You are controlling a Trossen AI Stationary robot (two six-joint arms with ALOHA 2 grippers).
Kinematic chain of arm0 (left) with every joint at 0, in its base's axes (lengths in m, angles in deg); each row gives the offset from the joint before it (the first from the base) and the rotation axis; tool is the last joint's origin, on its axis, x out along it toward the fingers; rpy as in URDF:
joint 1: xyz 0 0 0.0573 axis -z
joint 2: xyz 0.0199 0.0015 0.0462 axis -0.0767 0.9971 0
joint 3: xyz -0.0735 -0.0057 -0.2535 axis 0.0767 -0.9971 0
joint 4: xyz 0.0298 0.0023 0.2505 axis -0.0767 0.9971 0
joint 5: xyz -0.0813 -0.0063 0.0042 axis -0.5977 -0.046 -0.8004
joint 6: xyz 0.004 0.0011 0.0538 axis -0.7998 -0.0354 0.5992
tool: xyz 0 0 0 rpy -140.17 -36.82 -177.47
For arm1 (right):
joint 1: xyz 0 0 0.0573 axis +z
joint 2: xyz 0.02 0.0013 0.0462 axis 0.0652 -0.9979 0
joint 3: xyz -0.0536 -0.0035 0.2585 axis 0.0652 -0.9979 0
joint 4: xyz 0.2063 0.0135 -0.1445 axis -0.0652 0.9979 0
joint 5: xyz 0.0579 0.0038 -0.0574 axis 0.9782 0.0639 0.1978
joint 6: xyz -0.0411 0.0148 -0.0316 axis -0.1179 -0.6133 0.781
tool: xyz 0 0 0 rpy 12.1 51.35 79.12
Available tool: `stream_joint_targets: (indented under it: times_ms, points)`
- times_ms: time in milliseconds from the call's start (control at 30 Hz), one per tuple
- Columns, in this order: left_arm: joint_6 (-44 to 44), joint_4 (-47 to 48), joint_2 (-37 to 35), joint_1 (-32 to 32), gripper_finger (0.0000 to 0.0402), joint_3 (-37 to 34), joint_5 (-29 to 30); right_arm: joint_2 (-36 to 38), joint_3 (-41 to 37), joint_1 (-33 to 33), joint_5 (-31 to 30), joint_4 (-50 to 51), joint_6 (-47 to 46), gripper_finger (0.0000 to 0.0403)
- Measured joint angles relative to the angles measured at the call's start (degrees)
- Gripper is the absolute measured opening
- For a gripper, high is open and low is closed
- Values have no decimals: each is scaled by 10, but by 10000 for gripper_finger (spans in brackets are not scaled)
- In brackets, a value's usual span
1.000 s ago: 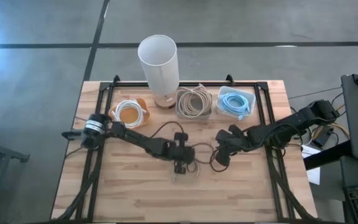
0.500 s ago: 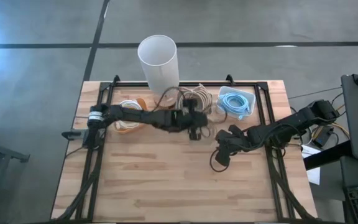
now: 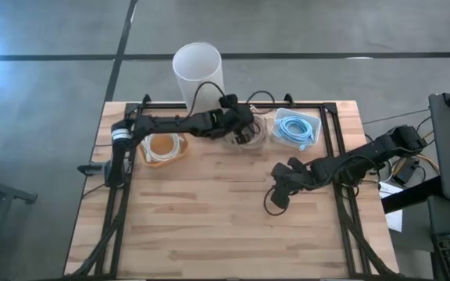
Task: Sort HDMI cables
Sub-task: Put the brown HDMI cable into the gray bin
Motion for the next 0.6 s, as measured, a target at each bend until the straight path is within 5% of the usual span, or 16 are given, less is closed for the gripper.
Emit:
stream_joint_targets:
  times_ms: [600]
  points:
    - [-21, -73, -1, -30, 15, -26, -5, 0, 0, 0, 0, -1, 19, 123]
